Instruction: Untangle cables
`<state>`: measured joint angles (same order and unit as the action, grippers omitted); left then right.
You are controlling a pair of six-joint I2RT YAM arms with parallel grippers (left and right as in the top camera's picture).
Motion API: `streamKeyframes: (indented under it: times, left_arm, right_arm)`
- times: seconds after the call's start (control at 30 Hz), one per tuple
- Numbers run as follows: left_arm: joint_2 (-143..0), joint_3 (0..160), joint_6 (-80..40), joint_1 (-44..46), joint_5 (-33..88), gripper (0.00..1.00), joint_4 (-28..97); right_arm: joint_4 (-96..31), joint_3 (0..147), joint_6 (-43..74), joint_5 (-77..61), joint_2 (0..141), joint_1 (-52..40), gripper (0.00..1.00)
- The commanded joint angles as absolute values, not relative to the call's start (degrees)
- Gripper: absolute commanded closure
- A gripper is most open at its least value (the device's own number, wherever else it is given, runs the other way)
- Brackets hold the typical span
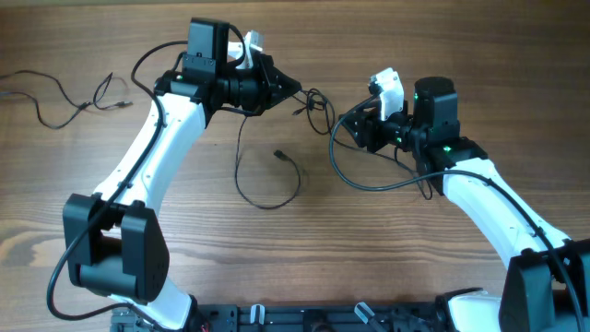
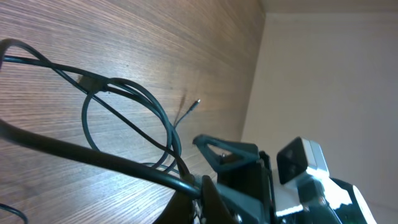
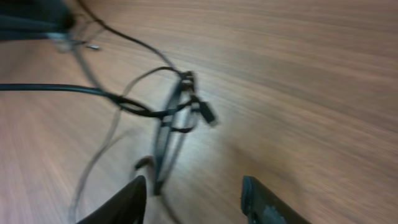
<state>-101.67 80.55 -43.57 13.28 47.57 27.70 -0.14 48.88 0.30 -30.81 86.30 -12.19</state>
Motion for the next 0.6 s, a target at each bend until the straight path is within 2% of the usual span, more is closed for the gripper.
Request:
streamKeyframes:
  times: [0.0, 0.4, 0.57]
  left_arm:
    - [-100.40, 80.68, -42.28, 13.30, 50.17, 0.96, 27.88]
    - [-100.40, 80.68, -42.24, 13.78, 48.97, 0.96, 27.92]
    - [-100.40, 80.68, -42.24, 14.79, 48.99, 0.96, 27.92]
  right_arm:
    - [-0.14, 49.10, 2.59, -25.54, 86.24, -12.16, 0.54]
    - [0.80, 49.10, 4.67, -39.29, 88.73, -12.47, 0.51]
    - [0.89, 49.10, 4.73, -31.44, 90.06, -12.80, 0.51]
